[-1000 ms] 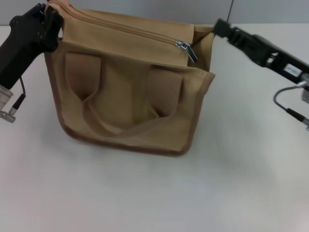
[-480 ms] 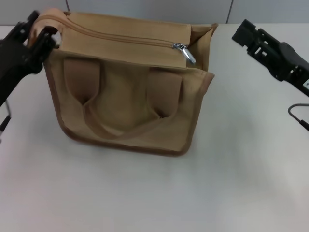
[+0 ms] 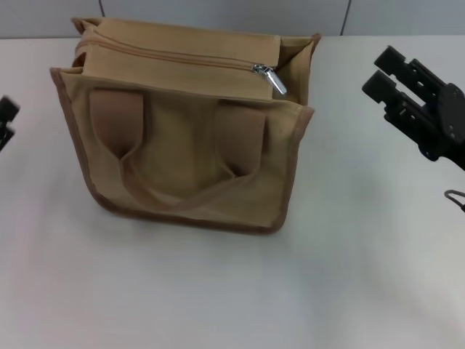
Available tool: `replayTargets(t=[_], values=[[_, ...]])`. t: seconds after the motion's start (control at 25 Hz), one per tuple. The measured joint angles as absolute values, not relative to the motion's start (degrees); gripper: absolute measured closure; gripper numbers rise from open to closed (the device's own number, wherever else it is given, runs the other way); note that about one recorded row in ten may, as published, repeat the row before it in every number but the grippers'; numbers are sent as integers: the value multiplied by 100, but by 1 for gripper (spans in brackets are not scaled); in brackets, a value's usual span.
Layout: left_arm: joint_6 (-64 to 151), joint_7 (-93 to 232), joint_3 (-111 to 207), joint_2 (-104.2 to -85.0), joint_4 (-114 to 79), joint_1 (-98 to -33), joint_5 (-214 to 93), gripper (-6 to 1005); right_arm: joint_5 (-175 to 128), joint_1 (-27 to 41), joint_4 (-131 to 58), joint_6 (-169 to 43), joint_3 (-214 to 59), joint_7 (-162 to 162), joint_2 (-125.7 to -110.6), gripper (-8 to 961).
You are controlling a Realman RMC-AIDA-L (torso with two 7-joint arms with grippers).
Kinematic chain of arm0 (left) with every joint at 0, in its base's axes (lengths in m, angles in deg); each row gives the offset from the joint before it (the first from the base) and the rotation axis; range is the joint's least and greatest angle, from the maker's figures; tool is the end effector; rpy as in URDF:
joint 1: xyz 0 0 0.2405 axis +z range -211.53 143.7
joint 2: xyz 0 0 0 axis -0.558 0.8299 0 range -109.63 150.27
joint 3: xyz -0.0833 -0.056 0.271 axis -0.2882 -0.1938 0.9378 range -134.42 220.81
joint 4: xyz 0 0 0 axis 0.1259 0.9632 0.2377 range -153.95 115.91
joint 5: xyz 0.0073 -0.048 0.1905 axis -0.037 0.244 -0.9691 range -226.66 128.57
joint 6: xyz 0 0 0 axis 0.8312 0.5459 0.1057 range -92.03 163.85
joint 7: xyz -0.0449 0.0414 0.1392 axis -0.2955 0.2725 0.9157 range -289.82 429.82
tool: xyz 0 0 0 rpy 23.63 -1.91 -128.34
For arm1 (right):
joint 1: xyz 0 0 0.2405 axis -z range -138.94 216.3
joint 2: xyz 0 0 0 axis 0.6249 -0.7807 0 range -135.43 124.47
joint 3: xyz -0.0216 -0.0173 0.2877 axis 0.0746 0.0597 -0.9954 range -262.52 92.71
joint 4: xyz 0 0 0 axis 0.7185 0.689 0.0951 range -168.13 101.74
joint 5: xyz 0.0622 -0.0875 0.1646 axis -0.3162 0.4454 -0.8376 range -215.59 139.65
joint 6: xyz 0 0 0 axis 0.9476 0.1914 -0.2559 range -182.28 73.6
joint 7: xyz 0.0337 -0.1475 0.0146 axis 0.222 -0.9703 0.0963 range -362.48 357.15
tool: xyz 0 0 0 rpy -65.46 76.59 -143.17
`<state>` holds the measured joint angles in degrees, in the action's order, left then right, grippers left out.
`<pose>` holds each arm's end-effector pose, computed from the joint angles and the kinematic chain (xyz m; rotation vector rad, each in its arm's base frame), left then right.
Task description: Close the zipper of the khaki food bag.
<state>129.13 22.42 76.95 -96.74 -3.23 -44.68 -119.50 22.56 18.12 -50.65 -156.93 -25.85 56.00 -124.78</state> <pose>-0.3681 0.2476 0.0363 -1.7868 -0.5898 -1.0935 0.2636 0.2785 -0.0099 -2.1776 0.5221 1.5677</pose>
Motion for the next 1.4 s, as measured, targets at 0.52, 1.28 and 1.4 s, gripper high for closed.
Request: replayTargets(t=[0.52, 1.28, 1.4], values=[[14543, 2848, 7694, -9435, 201, -4339, -14582, 198, 3847, 1535, -5087, -15929, -2371, 4469, -12474, 316], [14342, 2755, 7657, -9685, 232, -5052, -16532, 198, 4503, 1221, -4357, -14794, -1243, 3483, -12537, 312], [14327, 2757, 7686, -9692, 218, -5002, -16540, 198, 4501, 1223, -4336, -14799, -1243, 3423, -12537, 311]])
